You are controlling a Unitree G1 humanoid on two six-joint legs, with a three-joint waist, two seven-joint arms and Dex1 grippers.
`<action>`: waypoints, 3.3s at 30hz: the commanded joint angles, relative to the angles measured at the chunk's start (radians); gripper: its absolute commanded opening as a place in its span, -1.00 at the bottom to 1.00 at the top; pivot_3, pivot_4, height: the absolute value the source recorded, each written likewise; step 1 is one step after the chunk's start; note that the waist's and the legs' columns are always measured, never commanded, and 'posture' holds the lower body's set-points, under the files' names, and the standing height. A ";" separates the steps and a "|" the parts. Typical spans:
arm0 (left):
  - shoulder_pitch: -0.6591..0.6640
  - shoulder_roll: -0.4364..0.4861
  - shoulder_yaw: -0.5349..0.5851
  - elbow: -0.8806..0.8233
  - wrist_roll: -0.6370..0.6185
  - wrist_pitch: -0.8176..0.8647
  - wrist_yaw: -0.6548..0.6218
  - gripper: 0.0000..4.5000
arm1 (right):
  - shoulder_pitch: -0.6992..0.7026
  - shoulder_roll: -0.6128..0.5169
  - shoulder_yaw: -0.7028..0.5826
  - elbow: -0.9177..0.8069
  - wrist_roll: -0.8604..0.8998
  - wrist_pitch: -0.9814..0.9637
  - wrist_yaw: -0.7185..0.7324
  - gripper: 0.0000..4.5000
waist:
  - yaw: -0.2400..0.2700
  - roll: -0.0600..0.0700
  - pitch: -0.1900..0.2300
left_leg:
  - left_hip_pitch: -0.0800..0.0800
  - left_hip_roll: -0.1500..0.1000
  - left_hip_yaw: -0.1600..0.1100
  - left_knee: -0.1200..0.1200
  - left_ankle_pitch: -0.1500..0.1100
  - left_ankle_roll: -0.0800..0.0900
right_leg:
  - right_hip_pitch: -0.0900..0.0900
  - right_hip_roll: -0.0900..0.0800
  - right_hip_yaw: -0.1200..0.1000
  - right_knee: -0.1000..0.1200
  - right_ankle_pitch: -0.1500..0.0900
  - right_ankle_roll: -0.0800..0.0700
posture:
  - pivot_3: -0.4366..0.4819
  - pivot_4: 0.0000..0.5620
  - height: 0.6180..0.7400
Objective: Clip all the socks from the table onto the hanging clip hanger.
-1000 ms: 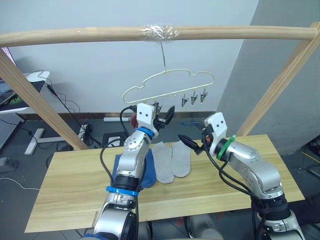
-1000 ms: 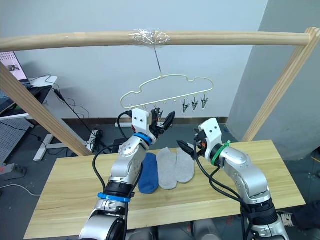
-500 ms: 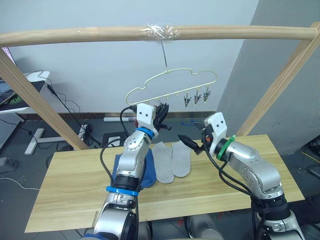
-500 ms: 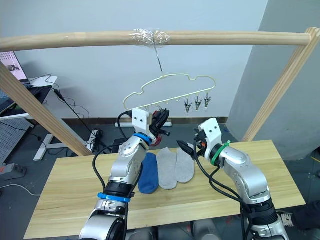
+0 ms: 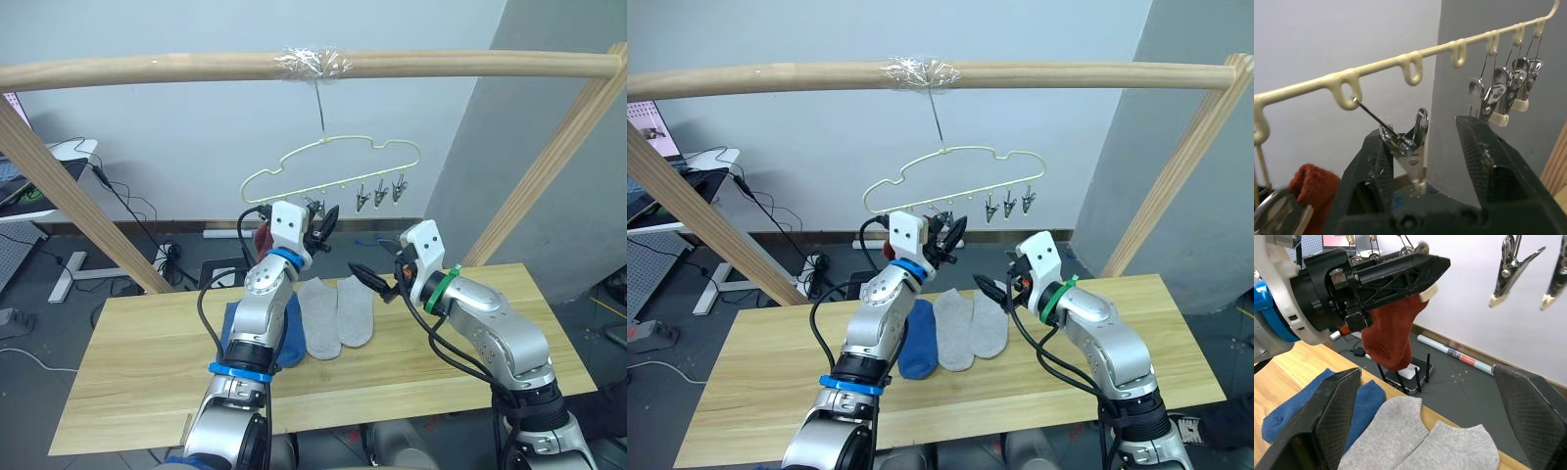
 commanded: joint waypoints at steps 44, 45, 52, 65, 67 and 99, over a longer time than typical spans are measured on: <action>-0.007 0.002 0.019 -0.042 -0.019 0.005 -0.001 -0.89 | 0.000 0.002 0.000 -0.023 -0.006 -0.025 -0.003 1.00 | 0.000 0.000 0.000 | 0.000 0.000 0.000 0.000 0.000 0.000 | 0.000 0.000 0.000 0.000 0.000 0.000 | -0.47 -0.61 1.00; -0.003 0.004 0.020 -0.047 -0.018 0.008 0.002 -0.89 | -0.001 0.001 0.012 -0.002 -0.023 -0.031 -0.007 1.00 | 0.001 0.000 0.000 | 0.000 0.000 0.000 0.000 0.000 0.000 | 0.000 0.000 0.000 0.000 0.000 0.000 | -0.45 -0.60 1.00; 0.030 0.063 0.039 -0.131 -0.038 0.102 -0.008 -0.89 | -0.115 0.068 0.163 0.445 -0.224 -0.185 -0.053 1.00 | 0.001 0.000 0.000 | 0.002 0.000 0.000 0.000 0.000 0.000 | 0.000 0.000 0.000 0.002 0.000 -0.001 | -0.28 -0.56 1.00; 0.189 0.164 0.064 -0.417 -0.084 0.293 0.006 -0.89 | -0.399 0.224 0.178 1.428 -0.421 -0.524 -0.117 0.83 | 0.060 0.000 0.000 | 0.005 0.000 0.000 0.000 0.000 0.000 | 0.000 0.000 0.000 0.010 0.003 -0.006 | 0.06 -0.53 1.00; 0.204 0.164 0.064 -0.436 -0.086 0.303 0.014 -0.89 | -0.382 0.215 0.172 1.445 -0.429 -0.540 -0.095 0.58 | 0.065 0.000 0.000 | 0.008 0.000 0.000 0.000 0.000 0.000 | 0.002 0.000 0.000 0.011 0.002 -0.004 | 0.07 -0.53 1.00; 0.038 0.029 0.425 -0.334 -0.924 0.979 0.265 -0.89 | 0.154 -0.080 0.162 0.010 -0.386 -0.648 0.174 -0.96 | 0.057 -0.004 0.001 | 0.017 0.001 0.000 -0.001 -0.002 -0.003 | 0.013 0.000 0.000 0.006 -0.005 -0.003 | -0.22 -0.60 1.00</action>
